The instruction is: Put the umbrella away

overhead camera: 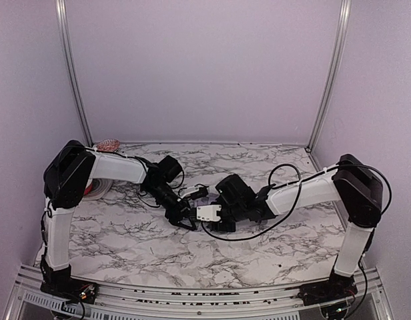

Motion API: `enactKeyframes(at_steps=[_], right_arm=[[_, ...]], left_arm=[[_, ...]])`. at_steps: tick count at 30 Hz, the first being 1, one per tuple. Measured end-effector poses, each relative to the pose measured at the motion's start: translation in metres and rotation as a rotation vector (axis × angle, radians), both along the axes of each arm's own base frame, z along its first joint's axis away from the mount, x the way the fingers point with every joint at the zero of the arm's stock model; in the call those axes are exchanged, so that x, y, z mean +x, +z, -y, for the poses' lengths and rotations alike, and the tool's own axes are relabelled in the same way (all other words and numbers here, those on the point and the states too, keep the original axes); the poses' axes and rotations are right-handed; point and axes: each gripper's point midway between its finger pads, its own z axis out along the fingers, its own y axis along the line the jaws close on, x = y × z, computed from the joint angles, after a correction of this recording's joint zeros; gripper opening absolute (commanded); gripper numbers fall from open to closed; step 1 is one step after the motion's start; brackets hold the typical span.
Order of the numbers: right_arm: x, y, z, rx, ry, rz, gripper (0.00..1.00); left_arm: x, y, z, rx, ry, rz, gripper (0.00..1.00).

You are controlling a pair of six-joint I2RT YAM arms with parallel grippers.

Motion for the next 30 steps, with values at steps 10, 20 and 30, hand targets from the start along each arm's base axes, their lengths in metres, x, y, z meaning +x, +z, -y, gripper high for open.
enactKeyframes(at_steps=[10,20,30], right_arm=[[0.002,0.000,-0.006,0.055,-0.032,-0.241,0.15],[-0.007,-0.002,-0.004,0.138,-0.033,-0.596,0.19],[-0.043,-0.001,-0.003,0.166,0.010,-0.894,0.20]], left_arm=[[0.040,0.012,-0.084,-0.002,0.336,0.415,0.80],[0.019,0.049,-0.051,-0.113,0.169,0.849,0.81],[-0.021,0.054,-0.016,-0.167,-0.056,0.929,0.82]])
